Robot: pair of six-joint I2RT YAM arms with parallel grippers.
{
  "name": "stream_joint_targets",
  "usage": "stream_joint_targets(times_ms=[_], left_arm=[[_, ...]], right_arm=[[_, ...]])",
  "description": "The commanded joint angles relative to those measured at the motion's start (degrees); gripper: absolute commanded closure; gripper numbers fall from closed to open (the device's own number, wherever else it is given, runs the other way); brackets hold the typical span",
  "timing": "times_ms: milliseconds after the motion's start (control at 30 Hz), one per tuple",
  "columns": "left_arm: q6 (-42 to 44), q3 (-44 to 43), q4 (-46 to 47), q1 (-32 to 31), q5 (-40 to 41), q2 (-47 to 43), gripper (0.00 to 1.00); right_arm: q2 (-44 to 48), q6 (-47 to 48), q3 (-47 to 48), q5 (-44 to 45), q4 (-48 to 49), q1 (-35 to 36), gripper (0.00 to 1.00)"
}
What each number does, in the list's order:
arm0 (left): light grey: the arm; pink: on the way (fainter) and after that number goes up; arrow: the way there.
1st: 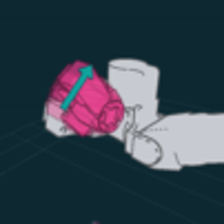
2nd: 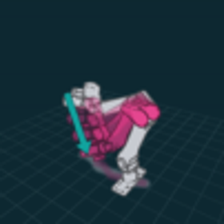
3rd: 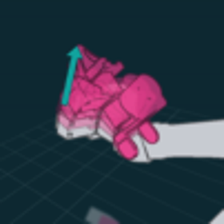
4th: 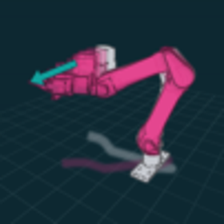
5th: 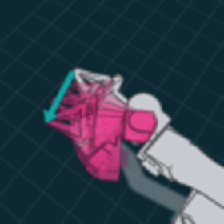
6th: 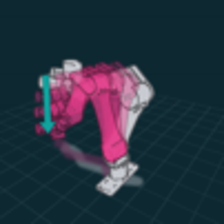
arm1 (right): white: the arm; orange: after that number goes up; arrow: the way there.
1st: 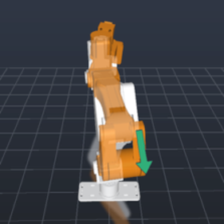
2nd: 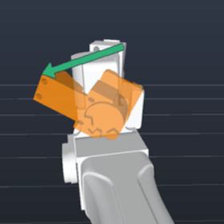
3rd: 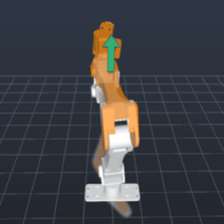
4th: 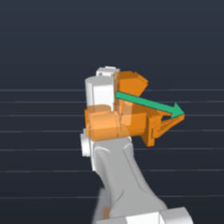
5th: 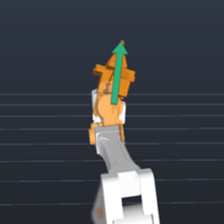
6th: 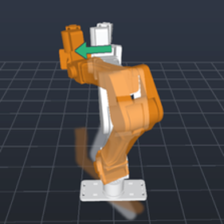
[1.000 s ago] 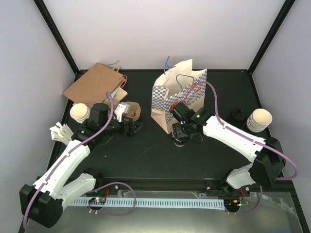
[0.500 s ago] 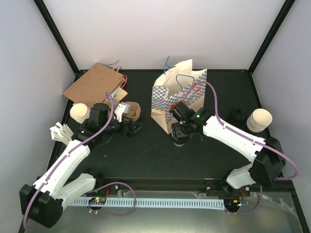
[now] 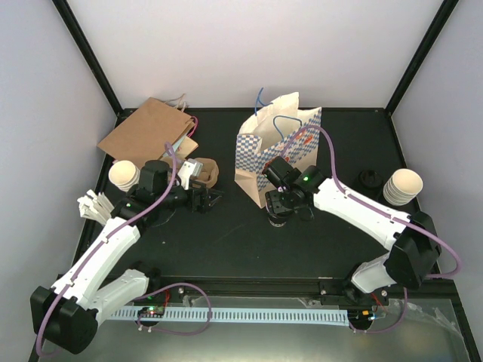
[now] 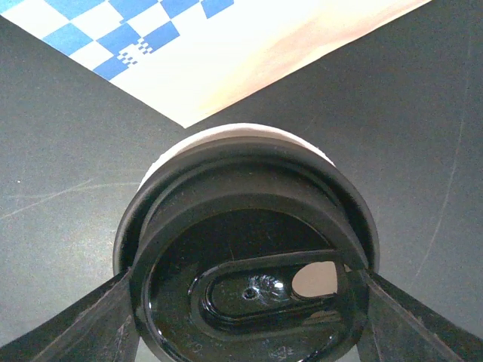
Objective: Pack the takeout coffee
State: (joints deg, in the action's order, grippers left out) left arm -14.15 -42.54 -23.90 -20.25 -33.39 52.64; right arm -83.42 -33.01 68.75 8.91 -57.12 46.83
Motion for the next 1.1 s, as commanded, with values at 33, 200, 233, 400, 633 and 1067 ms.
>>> stream_joint_targets(times_ms=[33, 200, 233, 400, 633, 1067], left_arm=[[0.2, -1.0, 1.0, 0.1, -1.5, 0.7, 0.01], [0.2, -1.0, 0.9, 0.1, -1.5, 0.8, 0.01], [0.2, -1.0, 0.9, 0.1, -1.6, 0.8, 0.01], [0.2, -1.0, 0.8, 0.1, -1.5, 0.9, 0.01], [0.3, -1.0, 0.6, 0.1, -1.6, 0.9, 0.01], [0.2, -1.3, 0.5, 0.1, -2.1, 1.6, 0.01]], right_arm=[[0.0, 1.3, 2.4, 1.5, -1.7, -0.3, 0.28], [-0.1, 1.5, 2.5, 1.1, -1.6, -0.3, 0.28], [-0.1, 1.5, 2.5, 1.0, -1.6, -0.3, 0.28], [-0.9, 1.8, 2.3, 0.5, -0.9, -0.3, 0.28], [-2.2, 2.1, 2.1, 0.0, -0.2, -0.3, 0.28], [-3.6, 3.1, 1.6, -1.2, 0.6, -0.3, 0.29]])
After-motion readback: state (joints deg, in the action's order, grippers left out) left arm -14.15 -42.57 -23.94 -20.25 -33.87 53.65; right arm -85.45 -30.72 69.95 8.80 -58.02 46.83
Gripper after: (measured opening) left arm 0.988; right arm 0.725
